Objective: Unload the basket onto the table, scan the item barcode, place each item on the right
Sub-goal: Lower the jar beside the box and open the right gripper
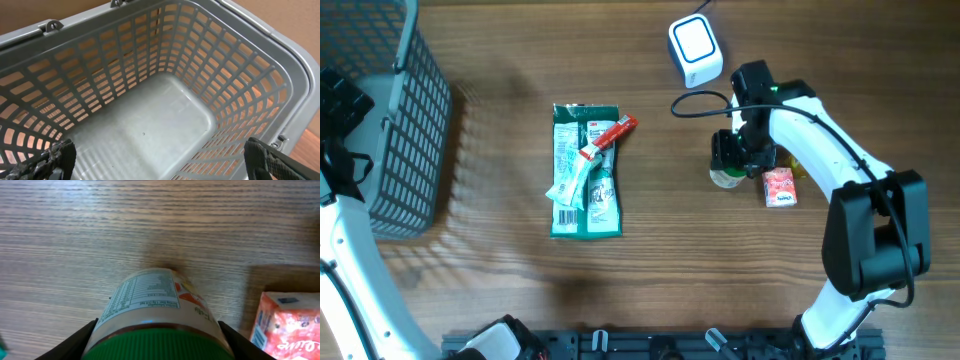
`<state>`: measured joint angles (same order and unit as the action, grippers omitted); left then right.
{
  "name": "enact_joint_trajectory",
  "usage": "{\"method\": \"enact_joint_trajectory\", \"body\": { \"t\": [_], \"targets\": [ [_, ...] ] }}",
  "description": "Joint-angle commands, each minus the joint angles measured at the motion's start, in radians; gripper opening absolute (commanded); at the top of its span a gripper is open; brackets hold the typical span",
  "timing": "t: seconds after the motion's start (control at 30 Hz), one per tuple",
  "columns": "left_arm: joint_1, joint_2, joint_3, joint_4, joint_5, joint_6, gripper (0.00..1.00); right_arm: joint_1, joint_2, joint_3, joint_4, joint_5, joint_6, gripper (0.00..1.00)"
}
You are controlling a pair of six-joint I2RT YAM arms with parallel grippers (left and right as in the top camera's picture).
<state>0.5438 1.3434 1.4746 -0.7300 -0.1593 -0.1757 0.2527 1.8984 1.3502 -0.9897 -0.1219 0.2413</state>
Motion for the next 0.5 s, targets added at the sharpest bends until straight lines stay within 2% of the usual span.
{"method": "enact_joint_trajectory", "body": {
  "t": [0.0,0.1,0.13,0.33,0.47],
  "targets": [
    [0.004,-0.002,0.006,0.002,0.005,0.018,1.00,0.004,-0.004,-0.001,0.000,0.035,-0.006,0.69],
    [0.004,-0.002,0.006,0.003,0.005,0.018,1.00,0.005,-0.004,-0.001,-0.008,0.045,-0.005,0.70],
    [0.004,-0.002,0.006,0.003,0.005,0.018,1.00,0.005,-0.004,-0.001,-0.010,0.047,-0.005,0.74],
    [0.004,-0.002,0.006,0.003,0.005,0.018,1.00,0.006,-0.004,-0.001,-0.005,0.081,-0.005,0.82],
    [0.004,-0.002,0.006,0.003,0.005,0.018,1.00,0.006,-0.010,0.023,0.052,0.089,-0.006,0.83]
  ]
}}
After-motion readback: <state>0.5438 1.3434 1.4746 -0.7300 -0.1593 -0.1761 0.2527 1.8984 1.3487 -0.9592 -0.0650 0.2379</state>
